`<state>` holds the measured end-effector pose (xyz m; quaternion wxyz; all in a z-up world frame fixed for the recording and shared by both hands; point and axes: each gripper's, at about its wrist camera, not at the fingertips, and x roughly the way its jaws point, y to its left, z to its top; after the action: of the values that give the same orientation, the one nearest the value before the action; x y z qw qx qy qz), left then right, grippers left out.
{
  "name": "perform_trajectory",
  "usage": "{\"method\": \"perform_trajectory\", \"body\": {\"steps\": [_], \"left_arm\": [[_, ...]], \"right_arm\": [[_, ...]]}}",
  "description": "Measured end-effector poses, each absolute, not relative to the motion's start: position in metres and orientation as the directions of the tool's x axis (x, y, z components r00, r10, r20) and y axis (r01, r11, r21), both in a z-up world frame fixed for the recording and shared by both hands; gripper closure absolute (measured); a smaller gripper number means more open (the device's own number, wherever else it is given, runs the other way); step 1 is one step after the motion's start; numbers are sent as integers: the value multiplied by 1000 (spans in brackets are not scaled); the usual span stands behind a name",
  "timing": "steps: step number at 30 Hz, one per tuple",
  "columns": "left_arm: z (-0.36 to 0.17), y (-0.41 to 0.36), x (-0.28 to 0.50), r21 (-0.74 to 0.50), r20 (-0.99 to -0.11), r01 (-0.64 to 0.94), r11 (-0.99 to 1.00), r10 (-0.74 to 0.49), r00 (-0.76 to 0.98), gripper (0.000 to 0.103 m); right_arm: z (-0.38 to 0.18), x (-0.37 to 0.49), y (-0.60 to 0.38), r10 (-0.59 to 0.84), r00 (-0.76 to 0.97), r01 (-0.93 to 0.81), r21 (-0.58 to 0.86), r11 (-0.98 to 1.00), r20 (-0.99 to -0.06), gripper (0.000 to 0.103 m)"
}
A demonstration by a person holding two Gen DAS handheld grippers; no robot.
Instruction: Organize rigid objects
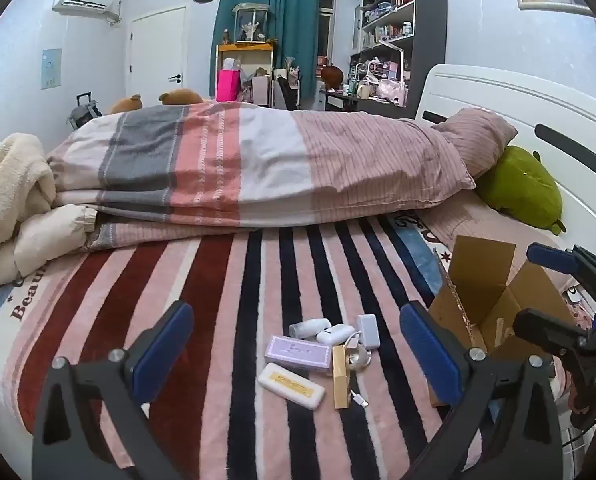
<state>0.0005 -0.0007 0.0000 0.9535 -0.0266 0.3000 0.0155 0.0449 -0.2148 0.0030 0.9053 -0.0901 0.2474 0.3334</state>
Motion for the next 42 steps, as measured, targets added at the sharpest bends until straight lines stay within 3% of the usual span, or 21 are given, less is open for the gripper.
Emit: {"method": "perform_trajectory", "body": {"steps": [42], "left_arm": [[-7,9,-3,-62,-580,-77,995,27,814,0]], "right_arm": [[-2,47,-222,572,625,-629,92,772,-530,0]]}}
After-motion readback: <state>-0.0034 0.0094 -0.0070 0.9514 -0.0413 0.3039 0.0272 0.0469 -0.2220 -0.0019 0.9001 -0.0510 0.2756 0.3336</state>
